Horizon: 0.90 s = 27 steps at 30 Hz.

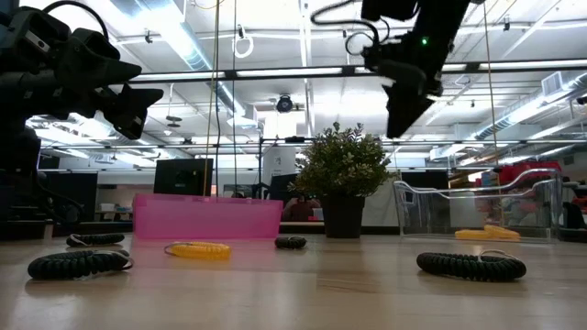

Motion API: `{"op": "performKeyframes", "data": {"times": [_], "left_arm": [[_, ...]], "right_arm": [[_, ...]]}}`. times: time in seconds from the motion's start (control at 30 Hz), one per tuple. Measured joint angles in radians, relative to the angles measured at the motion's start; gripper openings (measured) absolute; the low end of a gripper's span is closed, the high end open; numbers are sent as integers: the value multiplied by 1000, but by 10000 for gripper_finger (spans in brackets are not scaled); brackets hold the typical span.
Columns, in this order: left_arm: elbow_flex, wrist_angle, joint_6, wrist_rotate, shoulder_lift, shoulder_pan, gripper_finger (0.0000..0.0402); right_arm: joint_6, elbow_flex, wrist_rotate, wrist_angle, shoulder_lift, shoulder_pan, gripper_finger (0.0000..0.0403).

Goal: Sort spring keychains
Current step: Put the yellow spring keychain into the transparent bin

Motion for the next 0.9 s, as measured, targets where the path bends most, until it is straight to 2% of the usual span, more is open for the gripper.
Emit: {"op": "performKeyframes", "data": {"times": [0.23, 0.43, 0.67, 0.9], "left_arm": [[0, 0, 0, 0, 0, 0, 209], [0, 0, 0, 0, 0, 0, 209], [0, -1, 0, 0, 0, 0, 209], [0, 0, 0, 0, 0, 0, 209]], "right_arm": [[-128, 1, -99, 219, 16, 109, 160], [-233, 1, -254, 352, 55, 166, 160], [-326, 1, -337, 477, 132, 189, 160], [-343, 0, -411, 571, 193, 189, 160]]}}
